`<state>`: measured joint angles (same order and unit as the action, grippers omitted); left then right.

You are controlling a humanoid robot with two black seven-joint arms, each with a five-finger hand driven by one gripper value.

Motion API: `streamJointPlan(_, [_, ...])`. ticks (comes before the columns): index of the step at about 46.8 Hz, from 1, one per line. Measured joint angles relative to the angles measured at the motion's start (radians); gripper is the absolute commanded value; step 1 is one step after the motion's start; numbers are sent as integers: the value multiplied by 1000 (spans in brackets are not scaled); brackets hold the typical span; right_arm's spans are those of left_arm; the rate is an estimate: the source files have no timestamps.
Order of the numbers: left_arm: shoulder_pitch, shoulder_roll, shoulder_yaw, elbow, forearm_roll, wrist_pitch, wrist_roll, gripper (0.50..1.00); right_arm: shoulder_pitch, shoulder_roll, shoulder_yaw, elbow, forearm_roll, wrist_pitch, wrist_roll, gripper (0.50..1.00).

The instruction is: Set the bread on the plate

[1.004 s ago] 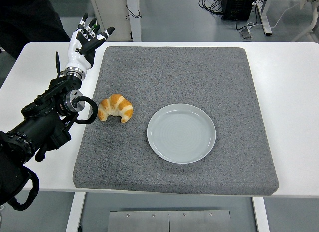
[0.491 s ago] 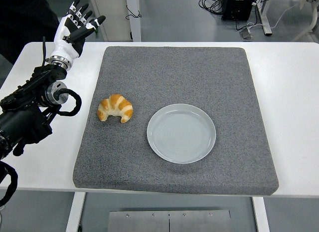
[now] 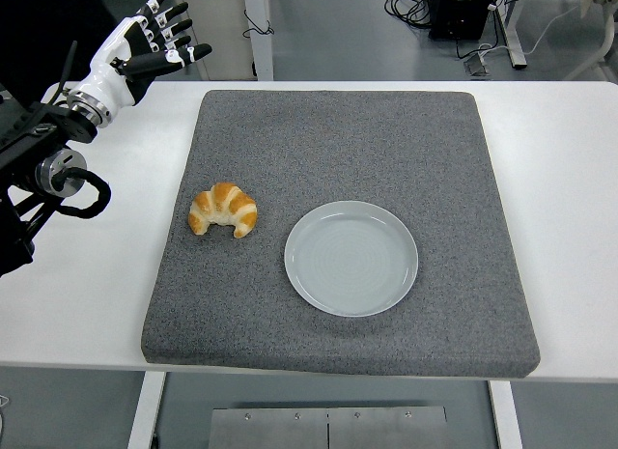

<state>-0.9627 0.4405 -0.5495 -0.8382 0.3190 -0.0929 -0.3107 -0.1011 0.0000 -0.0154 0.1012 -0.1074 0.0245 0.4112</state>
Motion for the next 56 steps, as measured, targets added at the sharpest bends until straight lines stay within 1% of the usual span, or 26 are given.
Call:
streamJointPlan(5, [11,23,1,-46,66,5,33,965,0,0,0,0,0,0,0,1000])
streamJointPlan(10, [24,44,2,-77,142,12,93,961,0,0,0,0,0,0,0,1000])
streamJointPlan(13, [31,75,6,-118,178,12,126,961,0,0,0,0,0,0,0,1000])
streamJointPlan(15, [31,107,27,-158,201,12,140,961,0,0,0,0,0,0,0,1000])
streamJointPlan(20, [20,181,86,-252,226,12,148,960,0,0,0,0,0,0,0,1000])
streamJointPlan(23, [17,204,98,-289,256,13,149,960,0,0,0,0,0,0,0,1000])
streamJointPlan(36, [21,224,115,-316,405,13,197,958,0,0,0,0,0,0,0,1000])
streamJointPlan(41, [26,257,116,-347,459,13,198,960,0,0,0,0,0,0,0,1000])
streamJointPlan(48, [30,264,118,-392,560,16,198,960,0,0,0,0,0,0,0,1000])
streamJointPlan(56, [22,265,200,-397,649,59,197,960,0,0,0,0,0,0,0,1000])
